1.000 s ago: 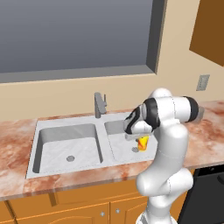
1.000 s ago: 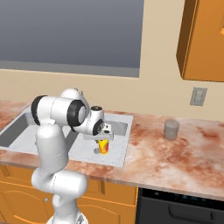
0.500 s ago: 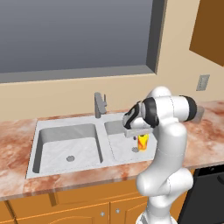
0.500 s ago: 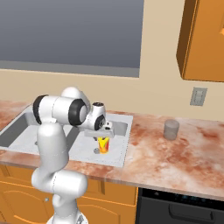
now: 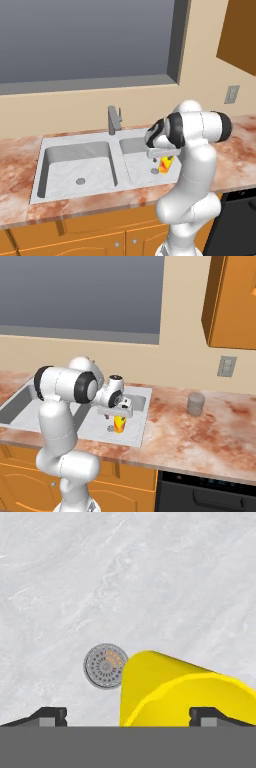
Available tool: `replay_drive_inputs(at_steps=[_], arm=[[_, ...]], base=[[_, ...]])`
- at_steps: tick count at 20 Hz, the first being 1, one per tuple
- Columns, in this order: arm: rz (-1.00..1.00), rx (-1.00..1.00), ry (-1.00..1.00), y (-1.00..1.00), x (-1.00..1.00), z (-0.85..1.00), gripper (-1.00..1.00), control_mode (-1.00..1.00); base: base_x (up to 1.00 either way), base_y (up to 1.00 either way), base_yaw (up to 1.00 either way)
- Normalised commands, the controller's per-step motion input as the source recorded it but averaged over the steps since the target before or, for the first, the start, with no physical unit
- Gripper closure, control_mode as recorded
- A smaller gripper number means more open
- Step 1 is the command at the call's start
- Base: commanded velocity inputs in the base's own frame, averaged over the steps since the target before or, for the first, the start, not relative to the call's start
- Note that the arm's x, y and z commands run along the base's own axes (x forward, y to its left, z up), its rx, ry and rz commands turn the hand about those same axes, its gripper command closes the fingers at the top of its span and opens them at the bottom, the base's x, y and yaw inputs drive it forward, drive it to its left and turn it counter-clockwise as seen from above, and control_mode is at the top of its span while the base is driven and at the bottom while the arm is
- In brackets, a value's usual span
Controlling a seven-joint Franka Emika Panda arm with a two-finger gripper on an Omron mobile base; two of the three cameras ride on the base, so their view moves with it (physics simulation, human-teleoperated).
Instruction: Move any existing items from the left basin to the right basin for drying. Then move the glass cup from the counter to the left basin of the sink for washing.
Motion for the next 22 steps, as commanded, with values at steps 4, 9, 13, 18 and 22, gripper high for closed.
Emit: replay_drive_inputs(at_steps=[4,9,13,18,22], arm=[[-0.07,0.00,0.00,0.00,-0.02,0.33,-1.00,-1.00],[-0.06,0.00,0.00,0.00,0.00,0.39,-1.00,-1.00],[-0.07,0.00,0.00,0.00,-0.01,0.39,-1.00,-1.00],[-0.06,0.00,0.00,0.00,-0.01,0.44,-1.00,-1.00],[-0.07,0.00,0.00,0.00,-0.01,0.41,-1.00,-1.00]], base=[[0.00,0.00,0.00],[0.00,0.00,0.00],[0.00,0.00,0.00],[0.00,0.00,0.00],[0.00,0.00,0.00]])
